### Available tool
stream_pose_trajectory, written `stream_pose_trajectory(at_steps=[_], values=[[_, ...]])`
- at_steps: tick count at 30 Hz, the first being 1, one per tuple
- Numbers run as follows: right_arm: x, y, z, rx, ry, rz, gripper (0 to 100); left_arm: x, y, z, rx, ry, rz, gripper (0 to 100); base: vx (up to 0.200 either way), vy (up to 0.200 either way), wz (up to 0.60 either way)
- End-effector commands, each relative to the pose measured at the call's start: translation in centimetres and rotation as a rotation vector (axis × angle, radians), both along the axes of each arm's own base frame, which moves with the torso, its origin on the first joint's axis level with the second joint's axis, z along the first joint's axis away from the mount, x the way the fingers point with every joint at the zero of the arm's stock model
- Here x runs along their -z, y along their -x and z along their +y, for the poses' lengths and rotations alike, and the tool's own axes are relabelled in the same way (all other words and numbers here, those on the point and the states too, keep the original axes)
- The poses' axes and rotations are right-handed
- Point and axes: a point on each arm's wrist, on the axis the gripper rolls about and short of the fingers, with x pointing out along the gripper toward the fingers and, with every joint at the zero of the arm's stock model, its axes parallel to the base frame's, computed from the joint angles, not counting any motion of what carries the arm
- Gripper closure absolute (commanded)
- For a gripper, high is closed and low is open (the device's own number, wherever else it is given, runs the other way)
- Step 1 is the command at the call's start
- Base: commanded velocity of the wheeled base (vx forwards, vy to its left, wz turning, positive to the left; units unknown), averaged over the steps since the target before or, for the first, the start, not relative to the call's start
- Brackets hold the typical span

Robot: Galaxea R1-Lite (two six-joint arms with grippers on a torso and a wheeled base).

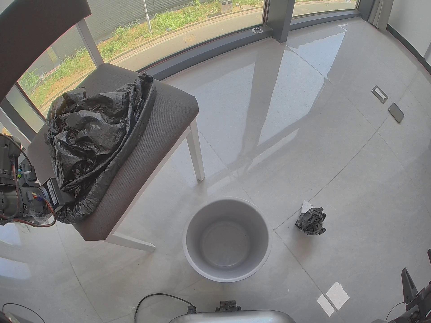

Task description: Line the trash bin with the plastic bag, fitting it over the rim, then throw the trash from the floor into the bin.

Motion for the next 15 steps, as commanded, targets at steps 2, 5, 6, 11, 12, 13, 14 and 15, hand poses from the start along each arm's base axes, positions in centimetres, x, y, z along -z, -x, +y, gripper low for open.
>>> stream_pose_trajectory(at_steps=[2, 5, 6, 11, 12, 13, 14, 15], values=[[0.5, 0.0, 0.0, 0.0, -0.001, 0.007, 0, 0.2, 0.0, 0.1, -0.002, 0.002, 0.009, 100, 0.0, 0.0, 0.0], [0.5, 0.0, 0.0, 0.0, -0.001, 0.005, 0, 0.2, 0.0, 0.0, -0.002, 0.002, 0.008, 100, 0.0, 0.0, 0.0], [0.5, 0.0, 0.0, -0.002, -0.004, 0.007, 0, 0.2, 0.0, 0.0, 0.001, 0.002, 0.006, 100, 0.0, 0.0, 0.0], [0.5, 0.0, 0.0, 0.003, -0.01, 0.007, 0, -0.3, 0.2, -0.4, 0.022, -0.003, -0.019, 100, 0.0, 0.0, 0.0], [0.5, 0.0, 0.0, 0.003, -0.013, 0.007, 0, -0.6, 0.3, -0.6, 0.031, -0.006, -0.031, 100, 0.0, 0.0, 0.0], [0.5, 0.0, 0.0, -0.006, -0.012, 0.004, 0, -1.0, 0.6, -0.8, 0.043, -0.011, -0.052, 100, 0.0, 0.0, 0.0], [0.5, -0.1, 0.0, -0.008, -0.007, 0.005, 0, -1.2, 0.8, -0.8, 0.047, -0.013, -0.06, 100, 0.0, 0.0, 0.0], [0.5, 0.0, 0.0, -0.008, -0.008, 0.004, 0, -2.2, 1.3, -1.1, 0.069, -0.023, -0.101, 100, 0.0, 0.0, 0.0]])
